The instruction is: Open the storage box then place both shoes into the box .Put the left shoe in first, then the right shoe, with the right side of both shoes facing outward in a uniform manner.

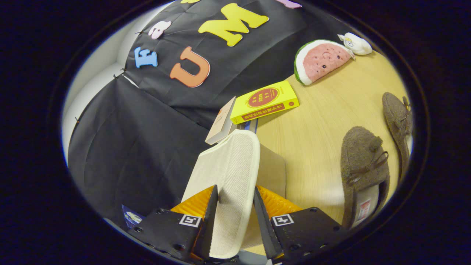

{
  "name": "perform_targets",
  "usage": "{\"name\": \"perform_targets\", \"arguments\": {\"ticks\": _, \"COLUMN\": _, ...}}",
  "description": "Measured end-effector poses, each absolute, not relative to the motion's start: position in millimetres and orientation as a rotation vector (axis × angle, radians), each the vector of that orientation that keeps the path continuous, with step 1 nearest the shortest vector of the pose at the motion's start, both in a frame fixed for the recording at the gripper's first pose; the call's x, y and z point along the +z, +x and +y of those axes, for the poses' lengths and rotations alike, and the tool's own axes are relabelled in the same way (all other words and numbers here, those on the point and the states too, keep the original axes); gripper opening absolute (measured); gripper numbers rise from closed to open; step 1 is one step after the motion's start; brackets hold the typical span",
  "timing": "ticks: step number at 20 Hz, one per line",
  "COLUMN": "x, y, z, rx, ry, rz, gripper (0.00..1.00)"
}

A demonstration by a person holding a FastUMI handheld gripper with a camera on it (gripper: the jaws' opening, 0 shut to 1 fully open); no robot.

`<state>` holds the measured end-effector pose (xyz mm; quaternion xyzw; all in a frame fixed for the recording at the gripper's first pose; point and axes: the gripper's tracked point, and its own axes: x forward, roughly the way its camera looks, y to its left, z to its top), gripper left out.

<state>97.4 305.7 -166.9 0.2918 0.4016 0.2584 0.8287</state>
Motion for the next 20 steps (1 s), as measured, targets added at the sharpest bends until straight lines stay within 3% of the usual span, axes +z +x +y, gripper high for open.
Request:
{"name": "perform_targets", "arguments": {"ticks": 5, "x": -155, "y": 92, "z": 303, "rx": 0.545, "ry": 0.618, "rz": 0.838, "gripper": 0.44}}
{"name": "perform_targets", "arguments": {"ticks": 6, "x": -149, "y": 91, "z": 305, "rx": 0.546, "ry": 0.637, "rz": 0.844, "gripper": 0.32}}
{"name": "perform_targets", "arguments": {"ticks": 7, "x": -143, "y": 89, "z": 305, "rx": 0.548, "ry": 0.619, "rz": 0.84, "gripper": 0.11}}
{"name": "perform_targets", "arguments": {"ticks": 11, "x": -132, "y": 84, "z": 308, "rx": 0.511, "ry": 0.504, "rz": 0.814, "gripper": 0.1}}
{"name": "perform_targets", "arguments": {"ticks": 13, "x": -115, "y": 82, "z": 314, "rx": 0.508, "ry": 0.511, "rz": 0.813, "gripper": 0.01}}
{"name": "perform_targets", "arguments": {"ticks": 20, "x": -36, "y": 76, "z": 357, "rx": 0.55, "ry": 0.499, "rz": 0.756, "gripper": 0.01}}
